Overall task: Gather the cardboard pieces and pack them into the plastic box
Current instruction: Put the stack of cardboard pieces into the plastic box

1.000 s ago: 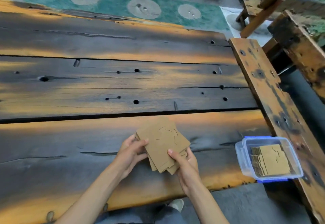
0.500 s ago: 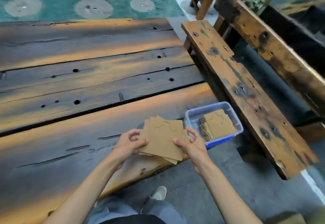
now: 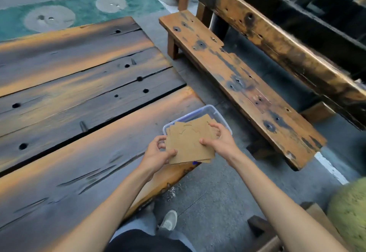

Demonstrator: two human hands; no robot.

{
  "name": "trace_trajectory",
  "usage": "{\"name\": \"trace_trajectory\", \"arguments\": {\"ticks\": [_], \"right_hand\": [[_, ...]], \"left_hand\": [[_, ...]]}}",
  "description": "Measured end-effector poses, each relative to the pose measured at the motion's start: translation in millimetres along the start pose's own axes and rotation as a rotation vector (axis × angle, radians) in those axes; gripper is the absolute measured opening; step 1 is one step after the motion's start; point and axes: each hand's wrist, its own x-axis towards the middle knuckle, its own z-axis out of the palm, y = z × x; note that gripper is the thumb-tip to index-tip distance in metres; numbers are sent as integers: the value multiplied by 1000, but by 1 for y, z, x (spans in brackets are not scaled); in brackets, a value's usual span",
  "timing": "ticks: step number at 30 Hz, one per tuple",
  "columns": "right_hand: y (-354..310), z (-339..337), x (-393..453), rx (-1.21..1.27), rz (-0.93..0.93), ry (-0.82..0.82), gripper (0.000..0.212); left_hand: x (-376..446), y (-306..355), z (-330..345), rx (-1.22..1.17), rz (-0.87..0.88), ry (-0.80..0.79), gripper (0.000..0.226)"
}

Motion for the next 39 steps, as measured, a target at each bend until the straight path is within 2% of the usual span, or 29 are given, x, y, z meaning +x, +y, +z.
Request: {"name": "trace_trajectory", "arguments": {"ticks": [7,14,18,21,27,35,39], "right_hand": [[-22,-38,66,-268,-62,-8,73],[-22,-40,120,-565,-14,-84,74],[-16,-39,129,-814,36,-147,75],[-10,-37,130,-944,55,-190,75],[-10,-28,132,-1101,-8,-169,71],[-3,-15,129,-1188,-18,-81,43],[-1,-18,118,-1120,-25,-15,45]], "left_hand": [[58,24,46,146,-9,22,44],[95,15,74,307,-83,43,40],[98,7,84,407,-124,3,57],[104,2,87,504,-145,-51,59],[115,1,87,602,-164,-116,49],[126,11,81,897,-114,-227,32],[130,30,67,1092,-5,-165,48]]}}
